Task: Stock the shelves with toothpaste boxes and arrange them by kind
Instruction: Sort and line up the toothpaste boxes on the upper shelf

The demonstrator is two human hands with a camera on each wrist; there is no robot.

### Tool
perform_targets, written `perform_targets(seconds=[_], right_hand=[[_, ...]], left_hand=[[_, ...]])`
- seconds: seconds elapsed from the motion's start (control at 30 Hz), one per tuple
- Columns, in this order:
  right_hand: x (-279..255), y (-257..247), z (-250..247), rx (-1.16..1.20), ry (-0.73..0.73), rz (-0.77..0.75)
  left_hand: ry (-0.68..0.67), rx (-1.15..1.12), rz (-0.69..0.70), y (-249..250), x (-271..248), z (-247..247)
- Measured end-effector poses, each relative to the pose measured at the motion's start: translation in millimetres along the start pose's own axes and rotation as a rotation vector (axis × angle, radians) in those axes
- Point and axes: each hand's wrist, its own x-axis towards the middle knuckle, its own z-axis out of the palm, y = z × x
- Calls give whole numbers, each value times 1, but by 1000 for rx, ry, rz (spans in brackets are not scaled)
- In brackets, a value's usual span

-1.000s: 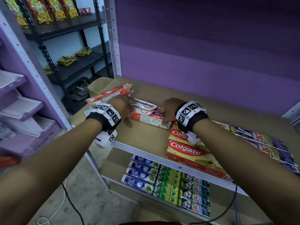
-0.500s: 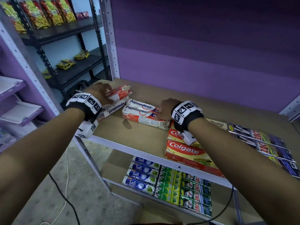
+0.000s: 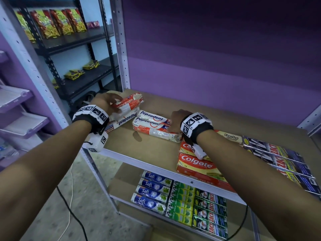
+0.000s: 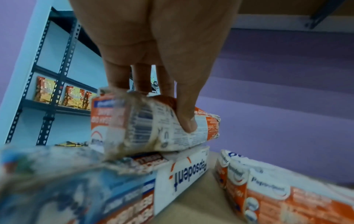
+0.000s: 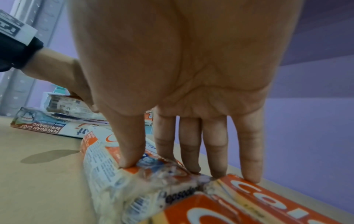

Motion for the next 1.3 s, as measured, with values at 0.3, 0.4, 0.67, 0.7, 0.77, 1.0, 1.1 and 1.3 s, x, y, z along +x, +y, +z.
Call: perform_targets(seconds=[0.3, 0.4, 0.67, 0.7, 0.77, 1.0, 1.1, 1.3], right_hand=[[-15, -6, -41, 747, 147, -31], [-22, -18, -49, 1243, 136, 8], [-27, -21, -56, 1679, 150, -77], [-27, -20, -55, 1704, 151, -86], [-30, -18, -54, 1751, 144, -102], [-40, -15, -51, 1726, 142, -107], [-44, -16, -49, 1627, 160, -110], [-54, -18, -46, 1540, 164, -127]], left_hand=[[-1, -783, 109, 34, -33, 8], [-67, -965, 122, 42, -39, 21], [-199, -1113, 173, 46, -50, 51], [-217, -1119, 182, 46, -51, 52], [-241, -1132, 198, 47, -51, 54], [-335, -1119, 181, 50, -56, 61], [-337, -1193, 190, 55, -55, 59], [-287, -1203, 162, 63, -57, 57]])
